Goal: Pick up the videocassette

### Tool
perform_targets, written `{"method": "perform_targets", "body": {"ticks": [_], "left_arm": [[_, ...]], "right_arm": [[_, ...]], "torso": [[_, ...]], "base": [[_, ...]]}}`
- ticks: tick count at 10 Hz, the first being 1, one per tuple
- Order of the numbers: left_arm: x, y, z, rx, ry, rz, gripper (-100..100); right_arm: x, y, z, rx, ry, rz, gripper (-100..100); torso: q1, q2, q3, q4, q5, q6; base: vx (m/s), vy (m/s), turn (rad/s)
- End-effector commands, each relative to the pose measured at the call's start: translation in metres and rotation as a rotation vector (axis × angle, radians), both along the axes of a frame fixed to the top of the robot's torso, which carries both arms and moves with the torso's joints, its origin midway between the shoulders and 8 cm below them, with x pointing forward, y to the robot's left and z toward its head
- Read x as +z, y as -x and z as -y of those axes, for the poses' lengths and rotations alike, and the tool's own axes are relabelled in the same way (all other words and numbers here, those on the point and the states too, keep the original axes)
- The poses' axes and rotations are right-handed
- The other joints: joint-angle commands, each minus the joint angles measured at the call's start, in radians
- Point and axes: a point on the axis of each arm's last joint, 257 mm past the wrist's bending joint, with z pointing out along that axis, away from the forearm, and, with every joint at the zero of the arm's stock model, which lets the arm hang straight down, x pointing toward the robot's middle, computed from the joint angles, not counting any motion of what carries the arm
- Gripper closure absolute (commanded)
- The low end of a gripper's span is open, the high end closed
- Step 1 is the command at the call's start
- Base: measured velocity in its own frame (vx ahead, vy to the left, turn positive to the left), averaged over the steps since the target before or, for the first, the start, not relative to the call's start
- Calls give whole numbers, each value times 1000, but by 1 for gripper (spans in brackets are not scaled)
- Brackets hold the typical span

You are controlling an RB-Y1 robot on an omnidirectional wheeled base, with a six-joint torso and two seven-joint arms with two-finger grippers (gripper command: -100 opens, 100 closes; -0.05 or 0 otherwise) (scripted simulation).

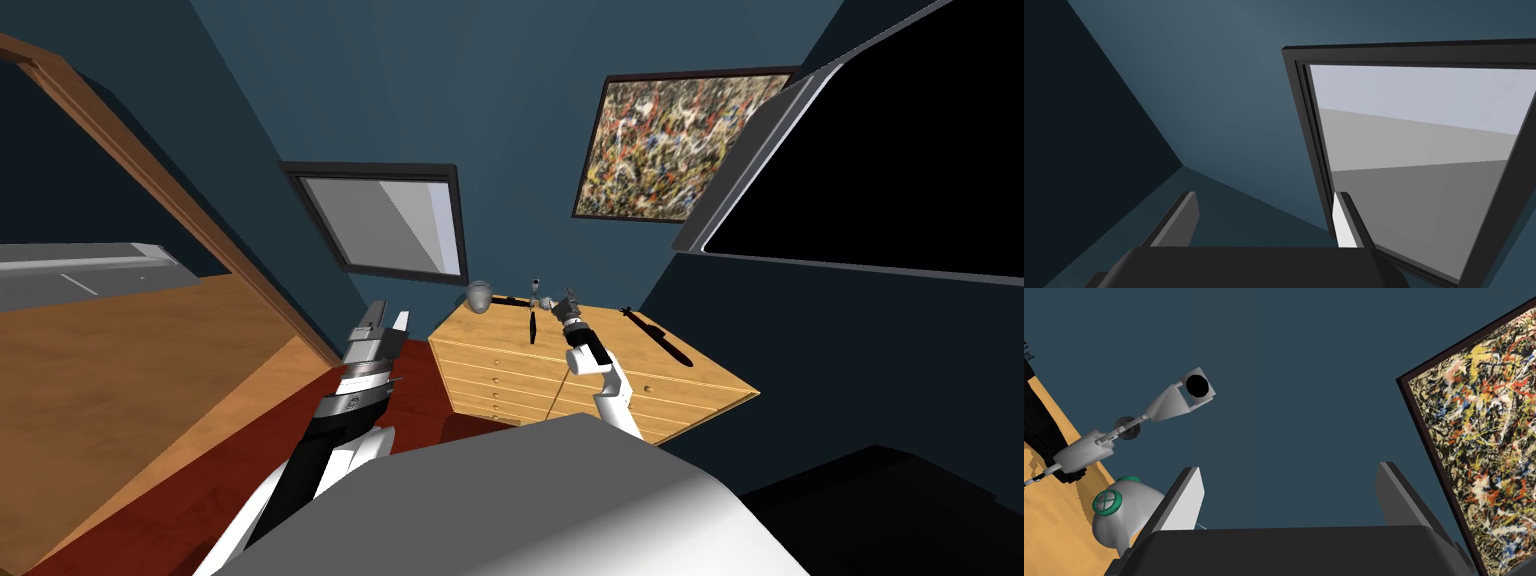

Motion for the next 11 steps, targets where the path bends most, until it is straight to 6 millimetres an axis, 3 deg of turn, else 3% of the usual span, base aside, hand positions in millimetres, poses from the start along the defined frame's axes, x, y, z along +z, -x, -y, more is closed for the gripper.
{"method": "perform_targets", "body": {"ticks": [1,5,7,11], "left_arm": [[0,0,0,0,0,0,0],[0,0,0,0,0,0,0],[0,0,0,0,0,0,0],[0,0,0,0,0,0,0]], "right_arm": [[-9,-4,2,-2,-11,-40,-100],[-17,-30,14,10,-113,-109,-100],[-31,-32,15,3,-119,-164,-100],[-47,-56,29,0,-232,-256,-100]], "torso": [[0,0,0,0,0,0],[-1,0,0,0,0,0],[0,0,0,0,0,0],[-1,0,0,0,0,0]], "base": [[-4,17,-7],[-3,33,20],[-2,31,10],[-1,32,23]]}}
